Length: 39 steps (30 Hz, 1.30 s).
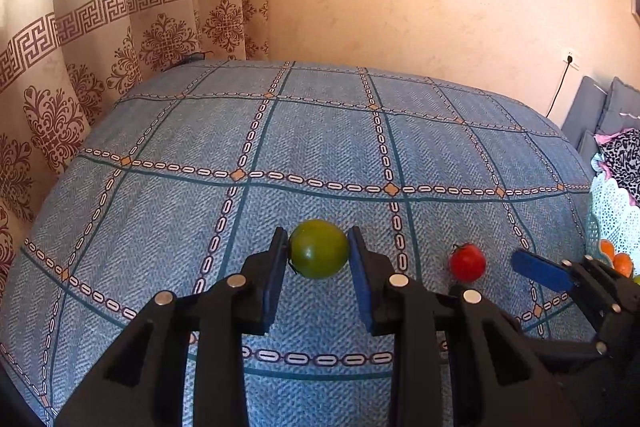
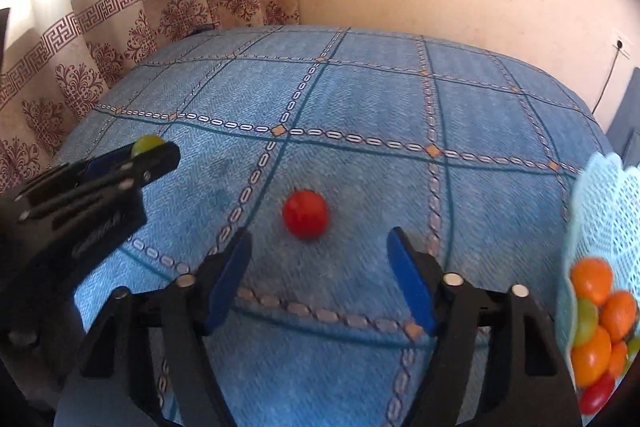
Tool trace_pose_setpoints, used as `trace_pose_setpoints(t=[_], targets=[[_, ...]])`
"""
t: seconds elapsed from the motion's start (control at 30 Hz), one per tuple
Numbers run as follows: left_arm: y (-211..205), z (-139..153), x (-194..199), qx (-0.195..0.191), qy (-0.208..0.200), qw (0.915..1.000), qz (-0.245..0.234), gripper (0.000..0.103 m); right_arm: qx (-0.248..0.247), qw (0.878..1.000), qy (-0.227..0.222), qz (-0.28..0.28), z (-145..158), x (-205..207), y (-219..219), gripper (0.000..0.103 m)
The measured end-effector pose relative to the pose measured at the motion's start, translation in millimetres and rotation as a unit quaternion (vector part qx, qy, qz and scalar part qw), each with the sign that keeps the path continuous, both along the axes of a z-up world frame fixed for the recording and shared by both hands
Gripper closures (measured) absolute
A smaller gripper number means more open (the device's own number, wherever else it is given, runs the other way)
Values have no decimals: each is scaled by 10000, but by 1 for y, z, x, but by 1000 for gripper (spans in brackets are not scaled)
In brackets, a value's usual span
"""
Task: Organize fruits
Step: 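Grasp the last red tomato with the right gripper while the left lifts its tomato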
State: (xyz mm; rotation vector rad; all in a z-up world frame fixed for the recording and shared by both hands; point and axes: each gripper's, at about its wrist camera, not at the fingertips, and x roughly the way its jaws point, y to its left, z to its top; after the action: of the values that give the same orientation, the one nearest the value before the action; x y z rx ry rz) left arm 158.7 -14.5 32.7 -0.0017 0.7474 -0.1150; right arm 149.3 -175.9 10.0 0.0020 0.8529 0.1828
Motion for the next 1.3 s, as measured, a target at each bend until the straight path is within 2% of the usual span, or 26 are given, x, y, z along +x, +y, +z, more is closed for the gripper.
trace_pose_setpoints(t=[0.17,0.23,0.3,0.4,0.7,1.3], targets=[[1,1,0,8,-53,10000,26,72,-81,9998,128,100,-8,21,11,56],[1,1,0,23,-47,10000,13,72,-135,9998,106,106,-9,25,14,59],[0,0,0,24,-34,10000,-2,72,-124,9998,97,116,-9,26,15,69],[-1,0,-1,26,-41,10000,-14,72,-111,9998,87,126,-9,27,14,76],[-5,6,-7,5,-143,9998,-120,72,116,9999,-16,-15,5,6,6,76],[-32,31,-43,-54,-545,9963,-656,72,301,9964,-562,-554,51,-55,-21,76]])
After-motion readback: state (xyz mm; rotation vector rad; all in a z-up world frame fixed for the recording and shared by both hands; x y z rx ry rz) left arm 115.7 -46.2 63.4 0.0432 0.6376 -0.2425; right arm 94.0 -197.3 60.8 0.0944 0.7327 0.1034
